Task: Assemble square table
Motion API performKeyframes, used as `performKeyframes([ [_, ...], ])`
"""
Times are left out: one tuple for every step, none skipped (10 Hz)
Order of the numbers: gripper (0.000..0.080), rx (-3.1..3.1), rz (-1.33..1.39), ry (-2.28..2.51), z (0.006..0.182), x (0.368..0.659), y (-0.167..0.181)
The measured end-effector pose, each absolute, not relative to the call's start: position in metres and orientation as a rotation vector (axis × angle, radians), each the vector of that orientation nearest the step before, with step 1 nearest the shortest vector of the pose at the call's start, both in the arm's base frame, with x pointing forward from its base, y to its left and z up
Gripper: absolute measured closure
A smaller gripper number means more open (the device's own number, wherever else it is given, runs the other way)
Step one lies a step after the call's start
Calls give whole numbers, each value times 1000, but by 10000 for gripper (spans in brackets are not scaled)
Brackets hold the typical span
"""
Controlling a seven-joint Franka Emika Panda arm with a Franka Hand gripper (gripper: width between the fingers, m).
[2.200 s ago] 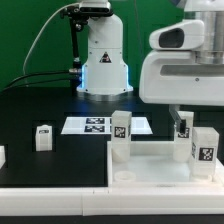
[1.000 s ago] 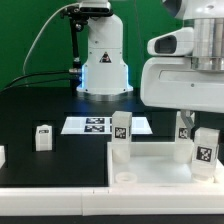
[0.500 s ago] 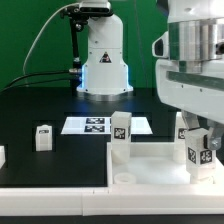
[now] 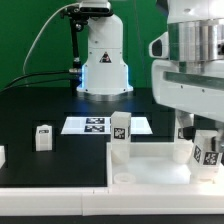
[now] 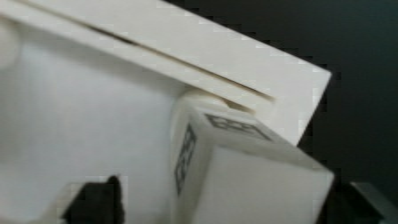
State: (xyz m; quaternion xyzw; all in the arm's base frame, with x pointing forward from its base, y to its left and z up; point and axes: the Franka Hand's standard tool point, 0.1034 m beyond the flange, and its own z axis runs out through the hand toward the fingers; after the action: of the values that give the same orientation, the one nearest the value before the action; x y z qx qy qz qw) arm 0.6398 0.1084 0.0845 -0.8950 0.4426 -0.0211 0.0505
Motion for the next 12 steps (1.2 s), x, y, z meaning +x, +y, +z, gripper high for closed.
performKeyframes([
  [186,-2793,-71,1218,89,639,110],
  [161,-2804,-80,1190,91,638,111],
  [161,-2847,-85,1095,89,638,109],
  [152,-2889,-92,998,89,638,108],
  [150,-2954,-104,840,88,639,106],
  [150,-3048,-127,543,86,642,106],
  [150,-3094,-131,348,84,642,108],
  [150,-3088,-130,396,84,642,107],
  [272,-3084,-130,426,84,642,106],
  [411,-3084,-129,430,83,642,106],
  [516,-3073,-128,491,83,642,106],
  [516,-3048,-126,608,83,642,106],
])
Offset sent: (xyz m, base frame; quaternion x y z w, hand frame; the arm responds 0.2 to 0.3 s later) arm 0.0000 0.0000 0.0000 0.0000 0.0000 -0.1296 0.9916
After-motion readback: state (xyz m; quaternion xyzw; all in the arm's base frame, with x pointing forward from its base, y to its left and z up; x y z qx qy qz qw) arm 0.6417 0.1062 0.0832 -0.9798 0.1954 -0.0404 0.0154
